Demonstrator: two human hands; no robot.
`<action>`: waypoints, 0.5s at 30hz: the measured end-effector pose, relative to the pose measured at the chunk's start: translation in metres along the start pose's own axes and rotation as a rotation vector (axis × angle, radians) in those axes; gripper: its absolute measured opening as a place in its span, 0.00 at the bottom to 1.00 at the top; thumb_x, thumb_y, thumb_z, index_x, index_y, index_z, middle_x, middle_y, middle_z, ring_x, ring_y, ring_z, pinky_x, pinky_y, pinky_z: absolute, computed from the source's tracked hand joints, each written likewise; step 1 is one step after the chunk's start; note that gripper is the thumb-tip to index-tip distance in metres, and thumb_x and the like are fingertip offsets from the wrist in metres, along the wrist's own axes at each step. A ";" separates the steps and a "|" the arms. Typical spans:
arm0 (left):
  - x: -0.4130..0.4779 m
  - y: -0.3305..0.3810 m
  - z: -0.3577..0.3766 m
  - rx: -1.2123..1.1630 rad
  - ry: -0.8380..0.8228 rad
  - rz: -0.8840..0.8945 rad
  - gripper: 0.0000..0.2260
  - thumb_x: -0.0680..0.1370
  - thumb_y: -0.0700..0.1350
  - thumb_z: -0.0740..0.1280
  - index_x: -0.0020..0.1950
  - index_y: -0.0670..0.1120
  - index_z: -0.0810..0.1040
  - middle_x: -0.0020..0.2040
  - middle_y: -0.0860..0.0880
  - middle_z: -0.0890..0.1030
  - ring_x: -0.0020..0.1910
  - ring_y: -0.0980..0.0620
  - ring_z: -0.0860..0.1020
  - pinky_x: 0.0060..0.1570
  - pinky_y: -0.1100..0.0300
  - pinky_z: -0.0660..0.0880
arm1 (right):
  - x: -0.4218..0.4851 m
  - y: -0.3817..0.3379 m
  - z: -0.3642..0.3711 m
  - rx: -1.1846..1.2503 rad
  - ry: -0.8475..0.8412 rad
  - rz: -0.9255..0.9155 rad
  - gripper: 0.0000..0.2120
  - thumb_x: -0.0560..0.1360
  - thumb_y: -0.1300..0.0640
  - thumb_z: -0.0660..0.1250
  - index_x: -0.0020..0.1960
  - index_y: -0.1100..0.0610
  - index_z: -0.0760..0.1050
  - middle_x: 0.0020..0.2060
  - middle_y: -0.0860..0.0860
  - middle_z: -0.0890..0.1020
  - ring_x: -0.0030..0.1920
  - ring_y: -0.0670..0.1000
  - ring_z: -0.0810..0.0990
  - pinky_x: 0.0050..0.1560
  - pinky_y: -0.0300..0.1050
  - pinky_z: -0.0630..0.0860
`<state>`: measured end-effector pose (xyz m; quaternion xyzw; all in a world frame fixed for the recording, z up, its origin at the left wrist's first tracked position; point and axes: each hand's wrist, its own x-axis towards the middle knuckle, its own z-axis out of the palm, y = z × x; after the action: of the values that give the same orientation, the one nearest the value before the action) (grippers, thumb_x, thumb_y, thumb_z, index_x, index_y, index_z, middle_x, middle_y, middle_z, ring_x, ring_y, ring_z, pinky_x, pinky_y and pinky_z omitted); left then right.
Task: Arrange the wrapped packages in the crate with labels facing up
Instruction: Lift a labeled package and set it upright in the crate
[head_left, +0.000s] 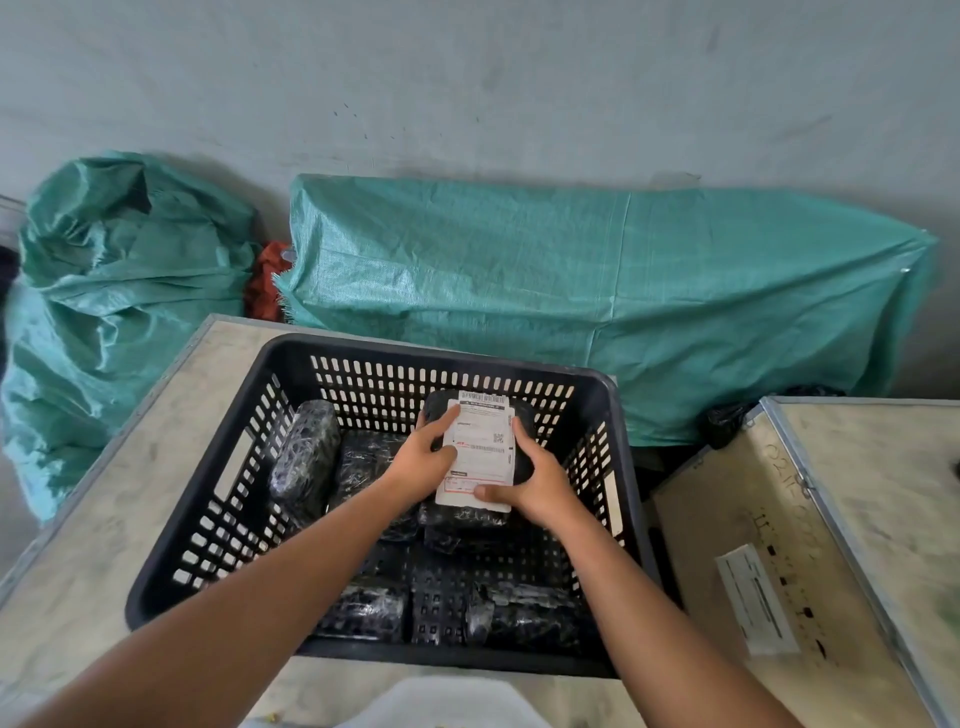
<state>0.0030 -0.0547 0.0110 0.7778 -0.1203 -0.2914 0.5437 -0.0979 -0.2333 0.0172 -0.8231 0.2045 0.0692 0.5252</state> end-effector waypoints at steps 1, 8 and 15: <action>0.001 -0.004 0.002 0.044 0.014 0.007 0.31 0.77 0.36 0.62 0.80 0.54 0.65 0.83 0.52 0.55 0.49 0.74 0.77 0.38 0.71 0.78 | 0.001 0.005 0.006 -0.016 0.033 -0.001 0.60 0.61 0.48 0.86 0.83 0.49 0.55 0.76 0.50 0.71 0.72 0.47 0.68 0.69 0.42 0.69; 0.001 -0.045 0.007 0.394 -0.139 0.011 0.43 0.73 0.50 0.76 0.83 0.54 0.55 0.83 0.45 0.39 0.80 0.44 0.59 0.66 0.67 0.70 | 0.011 0.039 0.023 -0.073 0.090 0.086 0.48 0.71 0.53 0.80 0.83 0.49 0.57 0.75 0.53 0.72 0.74 0.54 0.70 0.72 0.46 0.68; 0.005 -0.063 0.011 0.573 -0.241 0.052 0.55 0.73 0.49 0.77 0.75 0.57 0.31 0.75 0.53 0.23 0.80 0.45 0.59 0.70 0.55 0.69 | 0.018 0.049 0.026 -0.102 0.084 0.124 0.48 0.73 0.51 0.79 0.83 0.44 0.54 0.74 0.52 0.74 0.72 0.52 0.72 0.62 0.36 0.67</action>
<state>-0.0079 -0.0419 -0.0504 0.8559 -0.2808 -0.3219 0.2916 -0.0988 -0.2332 -0.0410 -0.8366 0.2732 0.0776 0.4684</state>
